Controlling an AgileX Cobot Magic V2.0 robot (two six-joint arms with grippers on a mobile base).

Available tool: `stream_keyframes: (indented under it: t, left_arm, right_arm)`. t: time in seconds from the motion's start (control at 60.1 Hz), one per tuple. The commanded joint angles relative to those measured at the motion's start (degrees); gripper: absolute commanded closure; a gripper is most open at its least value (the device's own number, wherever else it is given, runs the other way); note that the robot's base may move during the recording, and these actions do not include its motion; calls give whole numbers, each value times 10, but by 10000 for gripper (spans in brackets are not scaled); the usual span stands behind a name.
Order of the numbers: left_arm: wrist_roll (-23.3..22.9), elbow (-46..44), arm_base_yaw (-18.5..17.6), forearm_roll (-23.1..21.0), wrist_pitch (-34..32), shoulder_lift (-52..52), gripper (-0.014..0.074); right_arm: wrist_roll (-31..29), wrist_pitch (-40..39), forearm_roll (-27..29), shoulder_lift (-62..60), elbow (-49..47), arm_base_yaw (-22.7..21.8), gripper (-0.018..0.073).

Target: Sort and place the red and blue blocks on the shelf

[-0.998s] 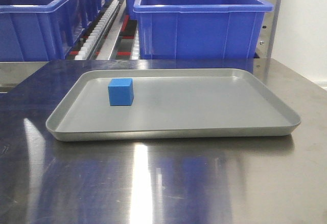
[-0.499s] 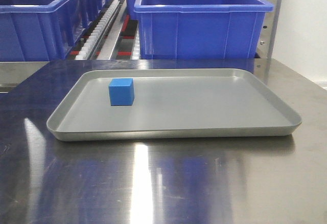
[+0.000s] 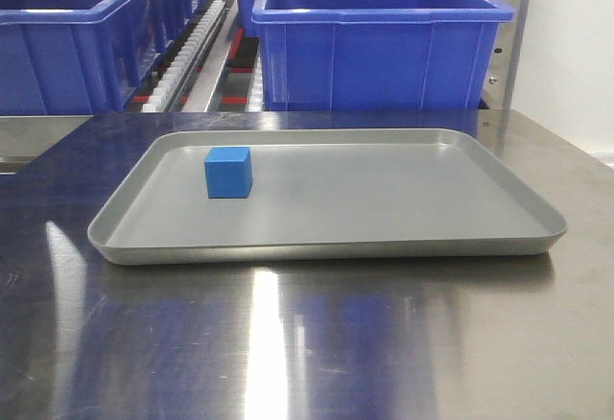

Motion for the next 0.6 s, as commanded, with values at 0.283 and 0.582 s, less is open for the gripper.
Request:
stream_keyframes:
  t: [0.283, 0.582]
  left_arm:
    - [0, -22, 5, -5, -112, 94, 511]
    - [0, -29, 5, -5, -126, 121, 511]
  right_arm:
    - [-1, -54, -6, 0, -15, -4, 501]
    - [-1, -54, -6, 0, -15, -4, 501]
